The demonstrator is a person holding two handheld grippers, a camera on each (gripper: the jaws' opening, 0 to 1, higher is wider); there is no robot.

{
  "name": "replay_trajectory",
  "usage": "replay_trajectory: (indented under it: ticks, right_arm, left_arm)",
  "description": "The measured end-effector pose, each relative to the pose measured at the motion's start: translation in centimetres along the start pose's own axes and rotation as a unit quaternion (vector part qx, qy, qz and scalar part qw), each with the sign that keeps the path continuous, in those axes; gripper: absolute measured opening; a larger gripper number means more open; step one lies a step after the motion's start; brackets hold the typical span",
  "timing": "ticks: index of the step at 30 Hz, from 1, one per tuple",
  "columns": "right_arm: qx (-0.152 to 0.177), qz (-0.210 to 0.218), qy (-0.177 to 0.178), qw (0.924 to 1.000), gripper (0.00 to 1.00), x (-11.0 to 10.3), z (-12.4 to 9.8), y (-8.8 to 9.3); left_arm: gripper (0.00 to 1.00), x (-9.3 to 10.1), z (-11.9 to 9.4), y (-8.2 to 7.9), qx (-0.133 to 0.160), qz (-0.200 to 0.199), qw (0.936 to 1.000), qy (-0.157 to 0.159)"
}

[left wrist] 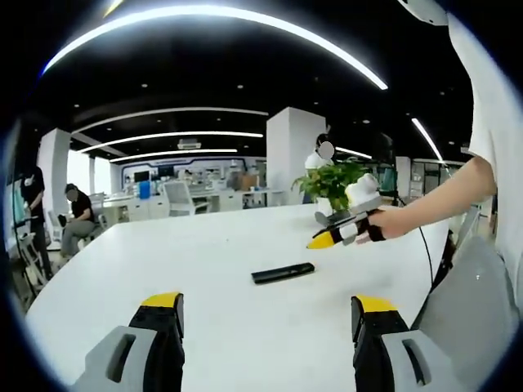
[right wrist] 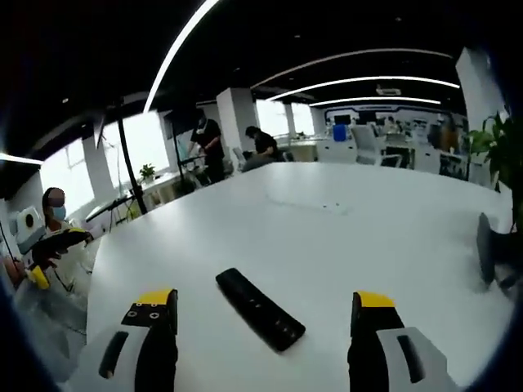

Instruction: Press the specified remote control buttons in sequence, fully releasing each button before pressing the next.

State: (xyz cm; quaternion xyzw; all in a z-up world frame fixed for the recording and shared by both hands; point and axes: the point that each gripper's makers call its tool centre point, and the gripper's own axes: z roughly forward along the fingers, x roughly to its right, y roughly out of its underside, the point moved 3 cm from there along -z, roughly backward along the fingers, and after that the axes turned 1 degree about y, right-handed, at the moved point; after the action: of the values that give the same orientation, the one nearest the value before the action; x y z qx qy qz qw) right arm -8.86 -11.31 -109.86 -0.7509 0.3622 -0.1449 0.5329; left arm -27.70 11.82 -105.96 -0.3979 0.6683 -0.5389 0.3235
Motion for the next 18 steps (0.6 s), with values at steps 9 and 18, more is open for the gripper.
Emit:
replay_trajectory:
  ticks: [9,18]
  right_arm:
    - [0.033,0.028,0.041,0.9982,0.96,-0.6,-4.6,0.5]
    - [0.046,0.024,0.066,0.9964,0.99,-1.1,-8.9,0.5]
  left_arm:
    - [0.88,0.1,0.1,-0.1,0.002,0.0,1.0,0.005]
    - [0.88,0.3,0.1,-0.2,0.004,0.001,1.0,0.007]
